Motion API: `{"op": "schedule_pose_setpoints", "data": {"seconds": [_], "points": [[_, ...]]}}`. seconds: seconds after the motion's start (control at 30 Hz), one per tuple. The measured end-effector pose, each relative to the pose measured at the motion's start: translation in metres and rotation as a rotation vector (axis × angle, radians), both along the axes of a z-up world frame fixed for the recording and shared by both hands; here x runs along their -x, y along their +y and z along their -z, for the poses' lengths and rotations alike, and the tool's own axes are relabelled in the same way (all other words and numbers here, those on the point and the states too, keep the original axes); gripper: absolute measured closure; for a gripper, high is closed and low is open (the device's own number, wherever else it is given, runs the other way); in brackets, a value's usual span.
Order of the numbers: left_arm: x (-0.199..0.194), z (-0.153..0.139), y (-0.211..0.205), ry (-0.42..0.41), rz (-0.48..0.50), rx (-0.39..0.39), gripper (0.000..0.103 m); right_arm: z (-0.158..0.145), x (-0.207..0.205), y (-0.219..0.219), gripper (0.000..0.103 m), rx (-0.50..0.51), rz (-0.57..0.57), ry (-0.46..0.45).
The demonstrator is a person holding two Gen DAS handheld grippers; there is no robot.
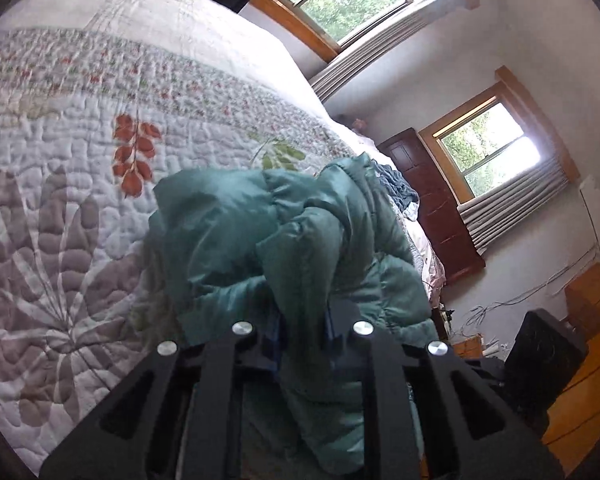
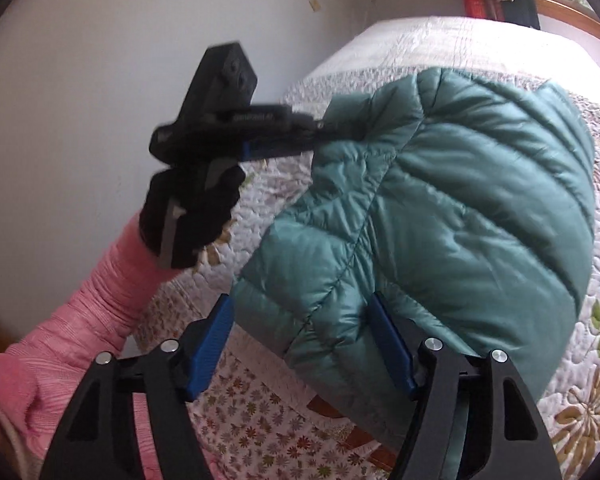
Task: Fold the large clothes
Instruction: 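Lower the folded jacket onto the bedspread and open both grippers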
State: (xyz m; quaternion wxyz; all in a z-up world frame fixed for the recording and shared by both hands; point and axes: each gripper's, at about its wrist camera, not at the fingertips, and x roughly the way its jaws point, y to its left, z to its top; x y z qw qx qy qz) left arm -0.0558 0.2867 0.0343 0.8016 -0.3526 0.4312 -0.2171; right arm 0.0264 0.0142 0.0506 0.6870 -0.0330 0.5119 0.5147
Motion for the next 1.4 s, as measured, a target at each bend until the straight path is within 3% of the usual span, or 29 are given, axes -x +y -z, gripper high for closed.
{"op": "schedule_pose_setpoints", "data": {"seconds": [0.13, 0.4, 0.47, 0.5, 0.57, 0.63, 0.73, 0.9, 1.0, 1.27, 1.4], "points": [[-0.005, 0.025, 0.008, 0.029, 0.015, 0.058, 0.080, 0.020, 0.005, 0.017, 0.033, 0.088, -0.007, -0.007], [-0.005, 0.046, 0.007, 0.050, -0.004, 0.058, 0.067, 0.012, 0.008, 0.020, 0.033, 0.098, -0.001, -0.021], [-0.001, 0.037, 0.006, 0.047, -0.029, 0.029, 0.057, 0.002, 0.007, 0.012, 0.033, 0.072, 0.023, -0.033], [0.002, 0.032, 0.006, 0.047, -0.051, 0.004, 0.047, -0.004, 0.007, 0.006, 0.033, 0.061, 0.040, -0.054], [0.008, 0.022, 0.004, 0.046, -0.089, -0.032, 0.039, -0.013, 0.008, -0.010, 0.029, 0.053, 0.095, -0.123], [0.017, 0.010, 0.000, 0.040, -0.118, -0.084, 0.028, -0.022, 0.010, -0.024, 0.015, 0.041, 0.155, -0.177], [0.033, -0.008, -0.005, 0.016, -0.158, -0.156, 0.023, -0.036, 0.013, -0.055, 0.004, -0.012, 0.277, -0.247], [0.061, -0.040, -0.021, -0.012, -0.209, -0.279, 0.013, -0.045, 0.019, -0.078, 0.004, 0.058, 0.404, -0.373], [0.081, -0.057, -0.033, -0.026, -0.229, -0.365, 0.010, -0.042, 0.020, -0.087, 0.004, 0.092, 0.440, -0.367], [0.126, -0.072, -0.064, 0.037, -0.295, -0.557, 0.008, -0.025, 0.025, -0.097, 0.004, 0.144, 0.510, -0.260], [0.140, -0.069, -0.071, 0.051, -0.321, -0.572, 0.008, -0.020, 0.030, -0.102, 0.004, 0.176, 0.560, -0.231]]}}
